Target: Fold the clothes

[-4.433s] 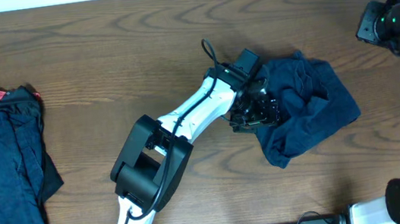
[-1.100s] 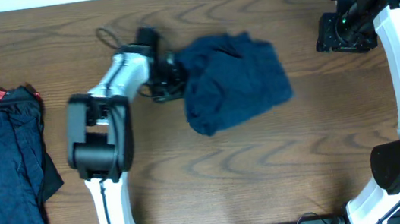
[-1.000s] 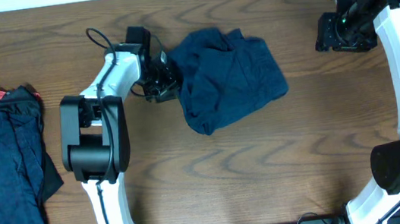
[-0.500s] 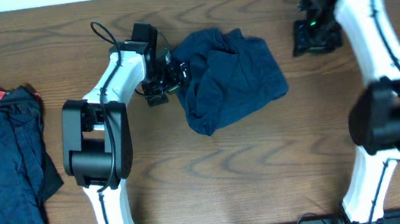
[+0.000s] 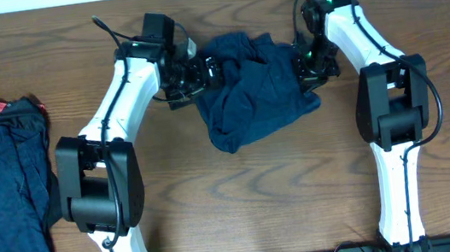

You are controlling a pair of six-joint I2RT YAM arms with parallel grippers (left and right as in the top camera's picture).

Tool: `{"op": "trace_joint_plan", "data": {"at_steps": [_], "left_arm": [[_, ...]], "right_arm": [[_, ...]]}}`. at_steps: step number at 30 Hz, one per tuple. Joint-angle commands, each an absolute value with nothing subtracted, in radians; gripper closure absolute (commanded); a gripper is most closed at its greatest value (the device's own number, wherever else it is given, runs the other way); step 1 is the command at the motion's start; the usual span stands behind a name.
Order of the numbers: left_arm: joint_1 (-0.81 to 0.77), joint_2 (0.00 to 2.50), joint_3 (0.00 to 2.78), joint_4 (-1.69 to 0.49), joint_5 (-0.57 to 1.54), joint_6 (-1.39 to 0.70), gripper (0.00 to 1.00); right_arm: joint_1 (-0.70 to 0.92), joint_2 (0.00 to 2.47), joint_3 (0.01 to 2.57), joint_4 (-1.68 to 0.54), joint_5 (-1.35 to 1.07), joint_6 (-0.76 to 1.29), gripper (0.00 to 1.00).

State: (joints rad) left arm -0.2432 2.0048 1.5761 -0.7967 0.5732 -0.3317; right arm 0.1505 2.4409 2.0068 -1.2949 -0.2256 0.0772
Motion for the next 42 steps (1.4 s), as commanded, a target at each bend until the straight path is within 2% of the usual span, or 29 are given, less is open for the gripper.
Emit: {"op": "trace_joint_plan", "data": {"at_steps": [1,16,35,36,39,41,42], "left_arm": [[-0.289,1.997,1.569,-0.795,0.599,-0.314,0.02],[-0.475,2.027,1.564,-0.761,0.583,-0.315,0.02],[-0.667,2.244,1.555,-0.733,0.564,-0.315,0.02],[-0.669,2.24,1.555,-0.728,0.564,-0.315,0.02],[-0.669,2.229,1.555,-0.732,0.564,-0.319,0.02],[-0.669,2.212,1.555,-0.733,0.564,-0.319,0.02],[-0.669,2.201,1.555,-0.732,0.564,-0.319,0.02]], "right_arm": [[0.176,2.518,1.998,-1.29,-0.244,0.073,0.99],[0.133,2.518,1.998,-1.343,-0.244,0.073,0.99],[0.025,2.517,2.059,-1.435,-0.244,0.073,0.99],[0.022,2.517,2.071,-1.446,-0.243,0.072,0.97],[0.02,2.517,2.087,-1.456,-0.243,0.072,0.82],[0.02,2.517,2.092,-1.459,-0.242,0.072,0.64],[0.02,2.517,2.093,-1.459,-0.241,0.07,0.59]]}}
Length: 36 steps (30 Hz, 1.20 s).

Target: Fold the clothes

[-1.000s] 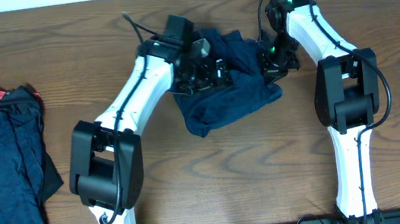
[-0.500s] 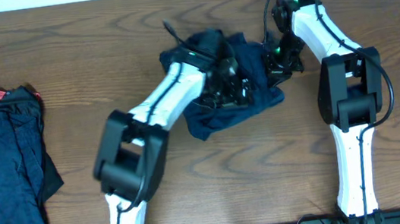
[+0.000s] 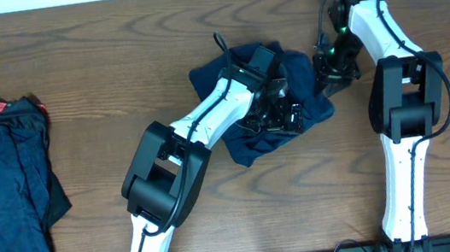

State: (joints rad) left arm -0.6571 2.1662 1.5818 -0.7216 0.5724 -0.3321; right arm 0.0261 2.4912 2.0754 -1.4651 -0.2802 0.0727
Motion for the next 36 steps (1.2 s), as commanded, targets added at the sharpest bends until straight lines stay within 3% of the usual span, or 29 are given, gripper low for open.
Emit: {"op": "trace_joint_plan", "data": {"at_steps": [1,4,9,15,18,22,36], "left_arm": [[-0.669,2.186,1.555,-0.731,0.562,-0.319,0.02],[-0.669,2.125,1.555,-0.734,0.521,-0.323,0.02],[-0.669,2.001,1.556,-0.736,0.502,-0.326,0.02],[-0.669,1.843,1.556,-0.739,0.387,-0.326,0.02],[-0.664,1.785,1.556,-0.753,0.302,-0.326,0.02],[-0.648,1.756,1.556,-0.774,0.272,-0.337,0.02],[-0.42,1.756,1.556,-0.851,0.253,-0.357,0.02]], "right_arm": [[0.02,2.517,2.093,-1.459,-0.239,0.069,0.55],[0.02,2.517,2.093,-1.455,-0.236,0.069,0.52],[0.02,2.517,2.093,-1.451,-0.236,0.068,0.57],[0.02,2.499,2.184,-1.479,-0.201,0.065,0.57],[0.022,2.478,2.284,-1.542,-0.199,0.051,0.52],[0.044,2.461,2.407,-1.645,-0.2,0.015,0.31],[0.248,2.461,2.431,-1.638,-0.226,-0.043,0.27]]}}
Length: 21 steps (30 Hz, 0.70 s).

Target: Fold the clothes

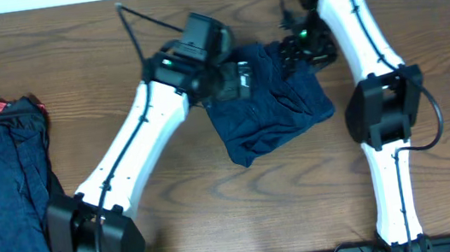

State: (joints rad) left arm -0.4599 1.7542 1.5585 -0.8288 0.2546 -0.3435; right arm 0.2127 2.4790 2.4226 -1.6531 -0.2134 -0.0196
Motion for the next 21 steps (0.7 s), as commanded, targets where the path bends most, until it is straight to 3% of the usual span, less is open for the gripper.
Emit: {"op": "trace_joint_plan", "data": {"at_steps": [1,5,13,20,21], "left_arm": [[-0.407,1.756,1.556,-0.862,0.253,-0.357,0.02],[-0.38,1.755,1.556,-0.887,0.253,-0.356,0.02],[-0.373,1.729,1.556,-0.889,0.252,-0.356,0.02],[-0.348,1.724,1.556,-0.909,0.252,-0.356,0.02],[-0.345,1.724,1.556,-0.912,0.252,-0.356,0.02]], "right_arm": [[0.26,2.461,2.431,-1.628,-0.226,-0.043,0.26],[0.297,2.461,2.425,-1.598,-0.226,-0.043,0.22],[0.31,2.483,2.332,-1.531,-0.27,-0.044,0.22],[0.325,2.491,2.197,-1.447,-0.319,-0.051,0.33],[0.328,2.491,2.188,-1.441,-0.319,-0.051,0.4]]}}
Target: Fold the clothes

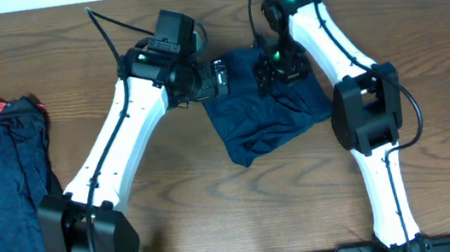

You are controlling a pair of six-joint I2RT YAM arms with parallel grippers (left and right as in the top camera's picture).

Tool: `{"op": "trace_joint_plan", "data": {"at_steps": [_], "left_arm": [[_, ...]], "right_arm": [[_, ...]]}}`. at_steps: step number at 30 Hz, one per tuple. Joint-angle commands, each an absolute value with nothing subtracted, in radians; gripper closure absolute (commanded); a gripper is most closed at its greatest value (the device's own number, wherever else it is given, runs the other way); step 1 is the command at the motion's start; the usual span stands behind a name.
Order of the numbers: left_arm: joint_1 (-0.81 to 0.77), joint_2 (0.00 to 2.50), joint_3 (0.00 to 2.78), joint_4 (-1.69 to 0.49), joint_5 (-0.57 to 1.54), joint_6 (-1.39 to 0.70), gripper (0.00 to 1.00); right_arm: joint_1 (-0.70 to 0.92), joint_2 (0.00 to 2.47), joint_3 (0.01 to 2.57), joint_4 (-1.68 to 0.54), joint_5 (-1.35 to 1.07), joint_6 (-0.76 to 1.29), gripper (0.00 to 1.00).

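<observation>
A crumpled dark blue garment [271, 112] lies in a heap at the middle of the wooden table. My left gripper [221, 76] is at the heap's upper left edge, touching the cloth. My right gripper [274, 72] hangs low over the top middle of the heap, with its arm reaching in from the right. From overhead the jaws of both are too small and dark to read, so I cannot say whether either holds cloth.
A stack of dark blue clothes [2, 205] with a red piece at its top lies along the table's left edge. Both arm bases stand at the near edge.
My left gripper has shifted a little left, to the garment's upper left edge. My right gripper has moved from the garment's top right corner down and left onto its top middle. The heap looks much the same.
First both grippers flanked the garment, left and right. Then my left arm reached across its middle while the right stayed at the right edge, and the heap sat further right. Later the left was back at the upper left, and now both are at the top.
</observation>
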State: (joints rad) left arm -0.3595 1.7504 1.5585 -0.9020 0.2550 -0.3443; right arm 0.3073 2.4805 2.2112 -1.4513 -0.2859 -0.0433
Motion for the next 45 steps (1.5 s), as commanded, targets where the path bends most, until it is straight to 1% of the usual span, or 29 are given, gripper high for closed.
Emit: {"op": "trace_joint_plan", "data": {"at_steps": [1,3,4,10,16,28,38,45], "left_arm": [[-0.343,1.724,1.556,-0.913,0.253,-0.356,0.02],[-0.343,1.724,1.556,-0.917,0.253,-0.356,0.02],[-0.344,1.724,1.556,-0.919,0.253,-0.356,0.02],[-0.343,1.724,1.556,-0.922,0.245,-0.356,0.02],[-0.335,1.724,1.556,-0.923,0.189,-0.356,0.02],[-0.193,1.724,1.556,-0.916,0.189,-0.356,0.02],[-0.108,1.724,1.556,-0.917,0.189,-0.356,0.02],[-0.088,1.724,1.556,-0.937,0.189,-0.355,0.02]], "right_arm": [[0.332,2.491,2.186,-1.436,-0.319,-0.051,0.49],[0.337,2.491,2.187,-1.428,-0.319,-0.051,0.88],[0.34,2.491,2.189,-1.427,-0.319,-0.051,0.99],[0.347,2.479,2.202,-1.432,-0.318,-0.051,0.99],[0.347,2.435,2.231,-1.444,-0.318,-0.051,0.99],[0.359,2.263,2.239,-1.42,-0.318,-0.069,0.99],[0.455,2.168,2.239,-1.419,-0.318,-0.095,0.99],[0.525,2.14,2.254,-1.397,-0.317,-0.089,0.99]]}}
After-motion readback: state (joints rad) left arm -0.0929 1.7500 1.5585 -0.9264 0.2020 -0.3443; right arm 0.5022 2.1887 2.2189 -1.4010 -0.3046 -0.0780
